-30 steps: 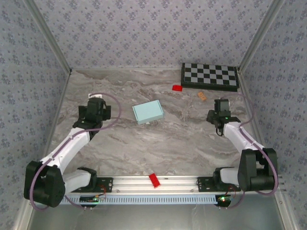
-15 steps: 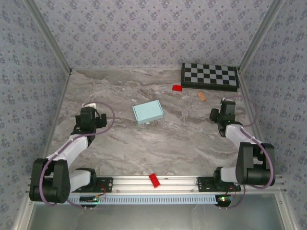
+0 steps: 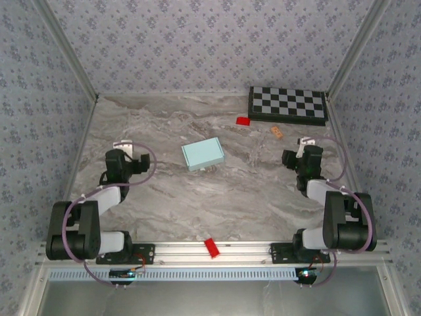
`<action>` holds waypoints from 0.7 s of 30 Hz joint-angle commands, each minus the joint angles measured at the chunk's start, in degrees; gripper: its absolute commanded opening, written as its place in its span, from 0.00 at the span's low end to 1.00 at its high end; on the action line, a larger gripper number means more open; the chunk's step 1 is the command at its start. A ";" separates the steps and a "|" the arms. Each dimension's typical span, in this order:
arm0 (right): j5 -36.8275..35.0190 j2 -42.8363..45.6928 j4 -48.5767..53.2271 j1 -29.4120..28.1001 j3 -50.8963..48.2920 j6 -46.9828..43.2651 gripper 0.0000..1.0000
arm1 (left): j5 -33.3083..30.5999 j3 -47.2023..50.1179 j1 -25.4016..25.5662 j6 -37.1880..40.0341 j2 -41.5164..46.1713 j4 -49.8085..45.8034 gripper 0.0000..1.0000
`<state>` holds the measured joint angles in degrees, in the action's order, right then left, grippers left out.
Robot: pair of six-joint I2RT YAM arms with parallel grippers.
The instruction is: Fold the paper box
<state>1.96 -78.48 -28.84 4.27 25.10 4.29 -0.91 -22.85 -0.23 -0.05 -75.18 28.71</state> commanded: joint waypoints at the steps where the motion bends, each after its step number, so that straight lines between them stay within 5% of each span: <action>1: 1.95 -1.12 -8.32 0.35 -0.96 -3.32 0.61 | 4.71 -0.28 -1.34 0.33 -1.81 7.51 1.00; 14: 2.70 -8.82 -22.97 -0.17 -5.05 -5.08 0.62 | 5.70 1.78 -1.99 -0.39 -12.81 23.01 1.00; 17: 2.32 -8.97 -21.92 -0.40 -4.62 -5.34 0.64 | 2.63 -1.07 -2.00 -1.62 -12.71 17.33 1.00; 19: 1.36 -9.41 -22.09 -0.66 -4.30 -5.19 0.73 | 1.26 -0.96 -2.01 -2.06 -12.70 17.48 1.00; 21: 0.21 -9.29 -19.73 -1.03 -3.31 -5.26 1.00 | 1.18 -0.88 -2.01 -2.01 -12.75 17.80 1.00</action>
<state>3.86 -87.33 -48.45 3.79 20.82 0.01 1.96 -21.93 -1.89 -1.02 -88.03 45.17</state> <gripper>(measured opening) 0.900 0.996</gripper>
